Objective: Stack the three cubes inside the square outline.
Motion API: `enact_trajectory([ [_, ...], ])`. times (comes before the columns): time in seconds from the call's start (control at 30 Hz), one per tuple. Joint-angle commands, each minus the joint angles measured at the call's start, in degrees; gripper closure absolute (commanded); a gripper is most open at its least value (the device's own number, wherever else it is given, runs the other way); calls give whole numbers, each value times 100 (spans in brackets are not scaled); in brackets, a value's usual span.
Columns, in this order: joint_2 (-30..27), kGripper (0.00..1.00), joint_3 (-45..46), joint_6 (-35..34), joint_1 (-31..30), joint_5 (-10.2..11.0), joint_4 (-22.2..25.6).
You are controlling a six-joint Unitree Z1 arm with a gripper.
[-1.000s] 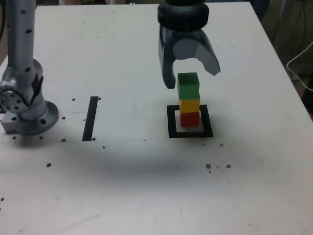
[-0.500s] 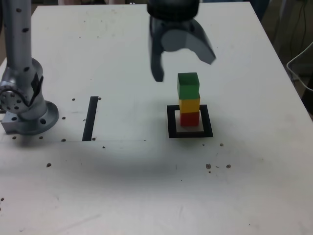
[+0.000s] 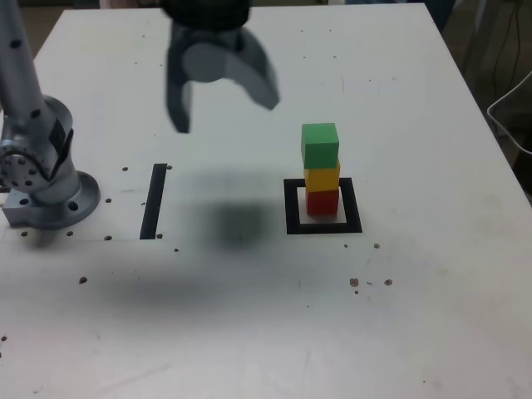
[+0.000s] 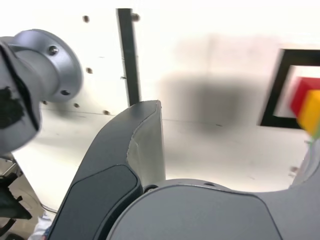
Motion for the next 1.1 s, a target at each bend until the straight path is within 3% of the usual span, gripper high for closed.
enact_trajectory([
  [0.0, -216, 0, 478, 16, 14, 8, -255],
  [0.27, -761, 0, 2067, 49, 14, -32, -1247],
  [0.5, -820, 0, 2911, 61, 14, -6, -1844],
  [0.7, -826, 0, 3200, 12, 14, 103, -1946],
  [1.07, -1170, 0, 3218, 6, 14, 75, -1813],
])
